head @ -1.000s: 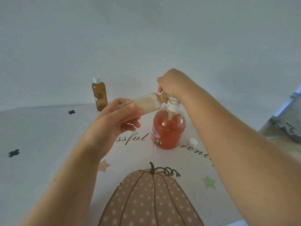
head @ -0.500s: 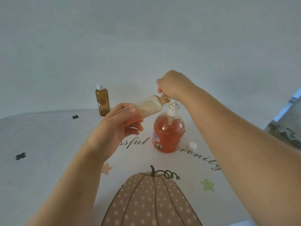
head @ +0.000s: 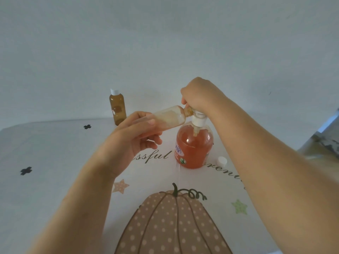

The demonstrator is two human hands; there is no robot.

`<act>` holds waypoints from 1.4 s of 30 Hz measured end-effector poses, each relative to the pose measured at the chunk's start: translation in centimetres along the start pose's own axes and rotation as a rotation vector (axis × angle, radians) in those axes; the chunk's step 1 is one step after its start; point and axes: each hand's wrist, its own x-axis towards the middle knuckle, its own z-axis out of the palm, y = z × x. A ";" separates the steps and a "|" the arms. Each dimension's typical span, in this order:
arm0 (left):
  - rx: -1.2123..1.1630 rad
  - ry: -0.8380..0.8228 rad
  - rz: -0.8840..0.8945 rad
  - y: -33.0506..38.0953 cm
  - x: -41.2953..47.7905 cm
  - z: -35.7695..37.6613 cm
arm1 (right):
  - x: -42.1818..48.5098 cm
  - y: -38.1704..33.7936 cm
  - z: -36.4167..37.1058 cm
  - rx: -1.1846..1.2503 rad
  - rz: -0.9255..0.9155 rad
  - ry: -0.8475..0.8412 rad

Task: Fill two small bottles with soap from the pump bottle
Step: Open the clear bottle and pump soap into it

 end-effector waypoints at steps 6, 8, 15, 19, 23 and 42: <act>-0.003 -0.020 -0.003 0.0 -0.1 0.2 | -0.6 -0.5 -1.3 -0.031 -0.041 0.024; 0.000 -0.029 0.007 0.1 -0.1 0.2 | -0.9 -0.7 -1.5 -0.073 -0.061 0.038; 0.031 -0.055 -0.005 0.1 -0.2 0.2 | -0.5 -0.3 -1.3 -0.071 -0.073 -0.008; 0.033 -0.081 -0.054 0.1 -0.2 0.2 | -0.2 0.0 -0.7 -0.124 -0.062 -0.055; 0.086 -0.081 -0.064 0.0 0.0 -0.3 | 0.1 0.0 0.1 -0.094 -0.014 -0.081; 0.168 0.021 0.044 0.7 -0.5 0.5 | -0.9 -0.7 -1.8 0.086 -0.101 0.014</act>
